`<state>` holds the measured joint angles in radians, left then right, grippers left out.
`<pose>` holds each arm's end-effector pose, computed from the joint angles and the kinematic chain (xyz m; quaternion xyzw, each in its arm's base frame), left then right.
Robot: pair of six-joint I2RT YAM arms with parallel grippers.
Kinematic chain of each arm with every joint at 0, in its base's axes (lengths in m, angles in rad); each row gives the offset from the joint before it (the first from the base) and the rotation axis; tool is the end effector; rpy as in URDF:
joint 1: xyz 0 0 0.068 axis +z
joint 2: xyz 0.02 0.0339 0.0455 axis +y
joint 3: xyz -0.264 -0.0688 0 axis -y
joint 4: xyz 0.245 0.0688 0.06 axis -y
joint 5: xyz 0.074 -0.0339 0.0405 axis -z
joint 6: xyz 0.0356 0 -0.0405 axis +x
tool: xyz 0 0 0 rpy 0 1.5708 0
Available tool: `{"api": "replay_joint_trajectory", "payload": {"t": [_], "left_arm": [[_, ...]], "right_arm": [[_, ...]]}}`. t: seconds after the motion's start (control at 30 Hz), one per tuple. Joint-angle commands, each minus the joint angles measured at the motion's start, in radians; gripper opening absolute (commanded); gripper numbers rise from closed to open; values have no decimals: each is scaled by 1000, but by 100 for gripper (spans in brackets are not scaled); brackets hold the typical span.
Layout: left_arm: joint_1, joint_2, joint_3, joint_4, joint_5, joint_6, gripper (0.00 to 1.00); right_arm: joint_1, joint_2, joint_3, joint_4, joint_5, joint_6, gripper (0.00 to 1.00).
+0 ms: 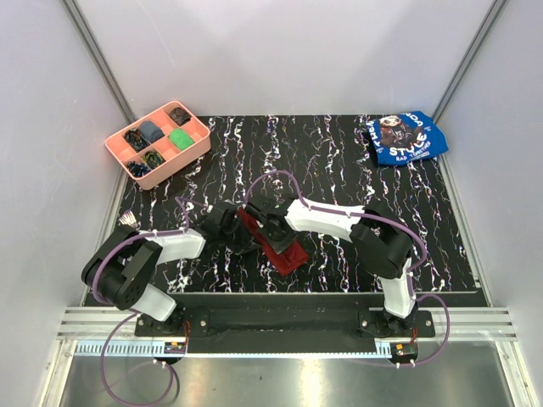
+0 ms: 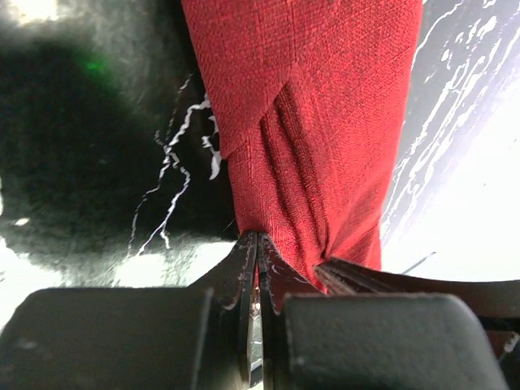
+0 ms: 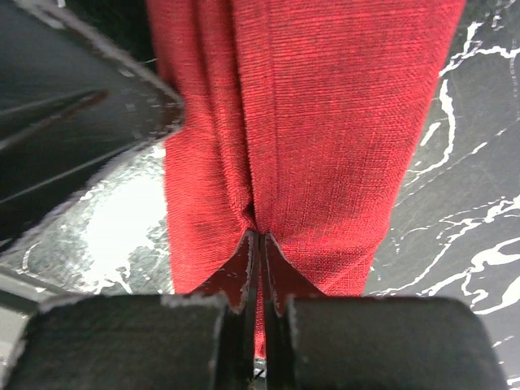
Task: Fold the napkin into a case and place the utensils inside
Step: Stuff the top corner of the smaller-rectangle-folded napkin into the folded napkin.
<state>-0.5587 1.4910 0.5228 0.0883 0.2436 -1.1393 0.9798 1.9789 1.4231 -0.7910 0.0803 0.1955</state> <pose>0.2129 -0.1432 0.1252 -0.2279 0.9067 -0.3278 0.1363 0.2190 0.3213 0.1708 -0.3753 0.9193 0.0287 0.1151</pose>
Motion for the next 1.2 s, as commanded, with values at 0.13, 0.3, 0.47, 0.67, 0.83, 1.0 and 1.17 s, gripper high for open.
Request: {"api": "replay_joint_trajectory", "payload": {"t": [0.13,0.3,0.47,0.67,0.83,1.0,1.17], "left_arm": [[-15,14,-12,47,-27,-4,4],[-20,-3,-18,37,-35,0,3],[-20,-26,-26,30,-50,0,3],[-4,-84,-40,5,-63,18,4],[43,-166,-23,-41,-64,50,11],[86,-131,31,2,25,67,14],[86,-68,52,111,83,26,14]], "right_arm": [[10,-88,63,7,-134,58,0],[10,-84,57,19,-183,88,0],[8,-51,20,74,-280,119,0],[-1,-29,-59,157,-266,139,0],[-16,-37,-138,259,-280,153,0],[-27,-60,-205,352,-304,189,4],[-35,-97,-256,420,-315,220,4]]}}
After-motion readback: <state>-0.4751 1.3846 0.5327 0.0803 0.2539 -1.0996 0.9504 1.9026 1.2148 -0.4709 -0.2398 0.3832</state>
